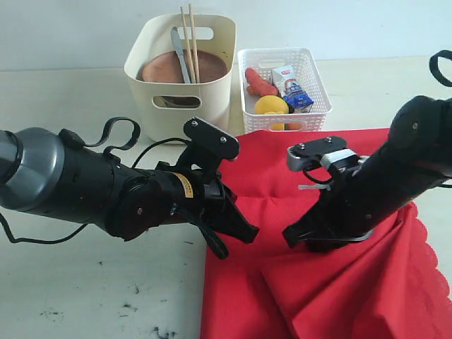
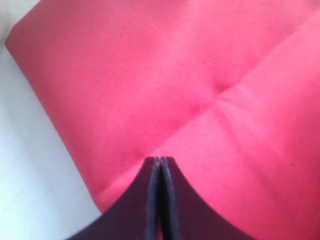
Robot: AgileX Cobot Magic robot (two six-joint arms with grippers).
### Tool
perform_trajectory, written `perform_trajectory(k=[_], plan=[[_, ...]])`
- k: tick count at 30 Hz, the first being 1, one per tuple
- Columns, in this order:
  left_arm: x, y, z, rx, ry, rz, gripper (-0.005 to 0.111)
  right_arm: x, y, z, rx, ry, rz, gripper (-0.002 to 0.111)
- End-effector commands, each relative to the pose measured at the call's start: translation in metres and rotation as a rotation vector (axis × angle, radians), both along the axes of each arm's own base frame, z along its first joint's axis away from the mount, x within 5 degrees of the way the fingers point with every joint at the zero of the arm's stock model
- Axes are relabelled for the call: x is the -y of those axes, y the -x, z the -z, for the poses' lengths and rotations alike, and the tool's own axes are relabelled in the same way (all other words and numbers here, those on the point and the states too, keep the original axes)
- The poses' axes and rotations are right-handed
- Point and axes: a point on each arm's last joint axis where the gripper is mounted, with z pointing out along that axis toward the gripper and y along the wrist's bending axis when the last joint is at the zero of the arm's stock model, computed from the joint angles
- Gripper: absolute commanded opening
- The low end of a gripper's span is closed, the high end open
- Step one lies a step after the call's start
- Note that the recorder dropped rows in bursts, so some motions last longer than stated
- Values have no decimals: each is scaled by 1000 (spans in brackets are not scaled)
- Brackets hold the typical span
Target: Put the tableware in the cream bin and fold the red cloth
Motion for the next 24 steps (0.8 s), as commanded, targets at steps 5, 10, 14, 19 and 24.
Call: perform_trajectory(k=[5,10,14,19,24], plan=[[0,-1,0,-13,10,-22,2,45,48,-37,167,128,224,0],[0,-1,1,-19,5,-21,2,56,61,-66,371,26,336,0],[0,-1,1,-19,5,-21,2,52,60,-73,412,-61,349,0],[0,-1,1,-19,5,-21,2,38,45,-44,303,-48,282,0],[0,-1,1,-19,5,-21,2,19,16,-14,182,-14,205,0]])
